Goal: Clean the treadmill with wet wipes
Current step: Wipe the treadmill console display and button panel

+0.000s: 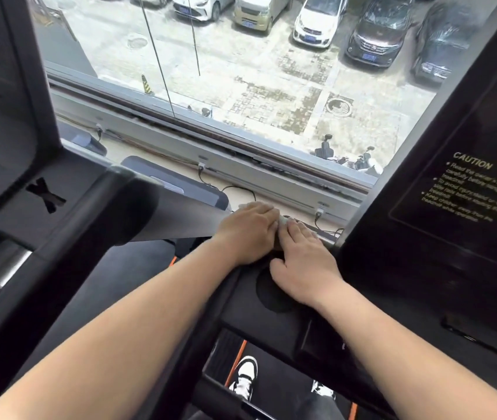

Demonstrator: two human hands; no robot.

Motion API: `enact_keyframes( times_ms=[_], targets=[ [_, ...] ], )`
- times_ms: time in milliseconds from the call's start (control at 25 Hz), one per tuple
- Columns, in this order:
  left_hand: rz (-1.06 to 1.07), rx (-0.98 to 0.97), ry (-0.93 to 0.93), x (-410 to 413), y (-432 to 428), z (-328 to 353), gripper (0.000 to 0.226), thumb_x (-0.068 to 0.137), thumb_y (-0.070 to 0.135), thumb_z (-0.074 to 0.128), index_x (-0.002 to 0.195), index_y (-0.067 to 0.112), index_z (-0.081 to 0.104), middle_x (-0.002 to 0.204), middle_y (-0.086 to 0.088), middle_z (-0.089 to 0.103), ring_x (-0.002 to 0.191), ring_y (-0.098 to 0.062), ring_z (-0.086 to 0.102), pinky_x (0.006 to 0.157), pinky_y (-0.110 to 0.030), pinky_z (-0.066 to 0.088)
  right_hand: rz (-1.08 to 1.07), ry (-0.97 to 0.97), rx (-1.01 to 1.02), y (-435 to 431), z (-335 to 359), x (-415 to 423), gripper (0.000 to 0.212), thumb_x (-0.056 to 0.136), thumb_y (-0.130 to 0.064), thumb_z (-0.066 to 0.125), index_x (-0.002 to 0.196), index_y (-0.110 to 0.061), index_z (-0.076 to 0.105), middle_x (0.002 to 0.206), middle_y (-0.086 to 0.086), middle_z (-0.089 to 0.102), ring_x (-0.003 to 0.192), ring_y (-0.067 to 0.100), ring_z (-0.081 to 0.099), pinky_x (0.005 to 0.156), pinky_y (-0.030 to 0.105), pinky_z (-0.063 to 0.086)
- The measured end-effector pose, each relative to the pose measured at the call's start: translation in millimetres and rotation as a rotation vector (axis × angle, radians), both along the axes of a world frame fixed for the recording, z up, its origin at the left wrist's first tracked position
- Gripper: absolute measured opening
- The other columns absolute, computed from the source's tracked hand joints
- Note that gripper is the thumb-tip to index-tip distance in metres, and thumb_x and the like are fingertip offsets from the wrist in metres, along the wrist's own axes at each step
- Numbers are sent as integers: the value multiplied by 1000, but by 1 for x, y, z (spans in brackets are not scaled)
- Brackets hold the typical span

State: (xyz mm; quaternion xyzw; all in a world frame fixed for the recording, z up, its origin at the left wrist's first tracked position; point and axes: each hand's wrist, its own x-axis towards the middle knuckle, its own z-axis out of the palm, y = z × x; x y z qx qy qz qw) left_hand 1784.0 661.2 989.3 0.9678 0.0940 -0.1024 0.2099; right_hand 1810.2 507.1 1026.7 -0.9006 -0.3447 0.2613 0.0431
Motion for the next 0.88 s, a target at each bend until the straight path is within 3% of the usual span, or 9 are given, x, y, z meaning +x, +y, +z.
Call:
enact_keyframes(
  times_ms=[120,200,280,400,480,600,720,880],
  targets=[
    [88,-105,124,21,11,2,47,105,35,32,147,22,49,157,2,44,144,-18,37,119,-34,28,-101,91,-50,8,3,31,64,94,-33,40,155,-16,33,159,8,39,146,27,36,115,37,32],
    [180,-192,158,25,11,3,48,107,33,31,150,18,46,160,0,39,145,-18,36,117,-31,25,-136,53,-186,16,1,35,61,93,-34,39,149,-9,37,149,15,47,136,34,46,107,41,40],
    [256,-239,106,14,8,3,52,108,32,30,157,16,35,165,0,29,150,-17,28,119,-29,20,-173,4,-245,19,-3,23,72,94,-36,38,155,-2,24,159,24,32,145,41,34,118,46,31],
    [239,-201,-3,-30,-8,-4,58,109,34,30,163,18,15,171,0,7,156,-16,9,123,-29,12,-142,-76,-150,3,-10,-15,85,96,-39,35,160,2,-3,167,28,-8,156,42,-6,127,50,1],
    [120,-34,-71,-68,-20,-11,61,107,39,23,163,18,11,171,-2,2,157,-17,0,127,-36,13,-60,-105,-73,-13,-13,-38,86,95,-40,30,160,1,-7,166,25,-17,155,38,-18,127,49,-6],
    [-11,141,-107,-110,-26,-20,67,103,46,15,163,16,12,170,-3,3,157,-19,-3,125,-47,20,14,-148,-3,-32,-23,-64,89,87,-47,15,160,1,-1,167,22,-16,155,33,-20,127,47,-8],
    [-36,198,-144,-141,-36,-24,65,104,44,21,161,12,20,169,-6,10,157,-21,2,125,-46,21,76,-249,11,-52,-37,-91,87,93,-52,20,155,9,24,166,29,9,157,38,2,127,50,7],
    [-91,237,-207,-184,-60,-27,62,104,39,33,158,10,31,167,-7,23,156,-20,13,124,-42,20,124,-318,26,-67,-42,-114,79,95,-51,36,140,12,51,148,33,47,145,44,40,119,50,20]
  ],
)
